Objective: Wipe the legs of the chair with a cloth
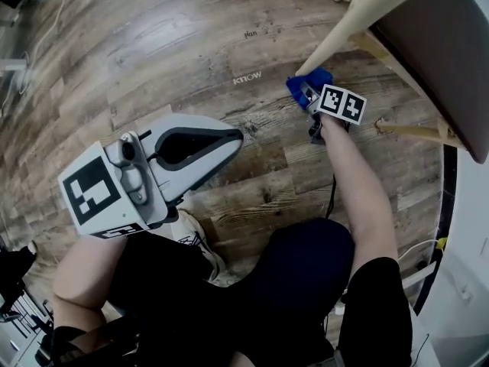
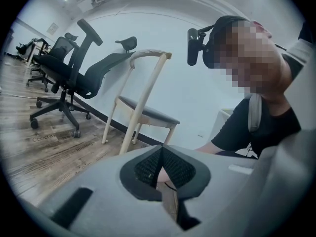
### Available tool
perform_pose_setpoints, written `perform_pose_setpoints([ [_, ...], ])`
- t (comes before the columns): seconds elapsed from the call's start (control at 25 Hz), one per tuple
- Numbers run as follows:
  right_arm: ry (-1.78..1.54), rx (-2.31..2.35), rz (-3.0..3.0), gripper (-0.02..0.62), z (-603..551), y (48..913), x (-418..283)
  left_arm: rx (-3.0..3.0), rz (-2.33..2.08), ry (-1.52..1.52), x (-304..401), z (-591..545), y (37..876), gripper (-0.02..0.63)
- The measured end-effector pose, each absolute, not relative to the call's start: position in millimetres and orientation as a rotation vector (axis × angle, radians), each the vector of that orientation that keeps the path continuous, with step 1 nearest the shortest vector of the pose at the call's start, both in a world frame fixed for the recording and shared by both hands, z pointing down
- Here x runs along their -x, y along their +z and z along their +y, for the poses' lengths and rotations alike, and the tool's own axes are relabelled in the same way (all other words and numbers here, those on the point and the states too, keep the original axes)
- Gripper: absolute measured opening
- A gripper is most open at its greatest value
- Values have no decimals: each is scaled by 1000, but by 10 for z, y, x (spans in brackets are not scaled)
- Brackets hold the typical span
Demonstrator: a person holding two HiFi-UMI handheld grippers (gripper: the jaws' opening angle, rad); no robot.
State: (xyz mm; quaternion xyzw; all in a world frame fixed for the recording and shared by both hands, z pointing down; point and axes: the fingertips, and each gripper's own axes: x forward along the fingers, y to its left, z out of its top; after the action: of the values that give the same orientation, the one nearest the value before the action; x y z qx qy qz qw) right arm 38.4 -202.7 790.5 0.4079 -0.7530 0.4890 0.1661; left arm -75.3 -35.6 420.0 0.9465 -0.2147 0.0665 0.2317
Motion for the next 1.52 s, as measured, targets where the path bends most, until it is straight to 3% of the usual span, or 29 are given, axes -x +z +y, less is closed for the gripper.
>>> perform_pose_setpoints([
  [0.24, 1358, -1152, -2284, 103, -2031, 7380, -359, -2619, -544, 126, 644, -381, 4092, 0],
  [0.88, 1187, -1101, -2863, 103, -1772, 4877, -177, -2721, -341, 123, 87, -289, 4019, 0],
  [1.12, 1183, -1124, -2882, 103, -1627, 4542, -308, -2745, -318, 115, 54, -276, 3972, 0],
  [1.52, 1151, -1369, -2868, 103, -1393, 4255, -1186, -2757, -281, 120, -60, -245, 3966, 0],
])
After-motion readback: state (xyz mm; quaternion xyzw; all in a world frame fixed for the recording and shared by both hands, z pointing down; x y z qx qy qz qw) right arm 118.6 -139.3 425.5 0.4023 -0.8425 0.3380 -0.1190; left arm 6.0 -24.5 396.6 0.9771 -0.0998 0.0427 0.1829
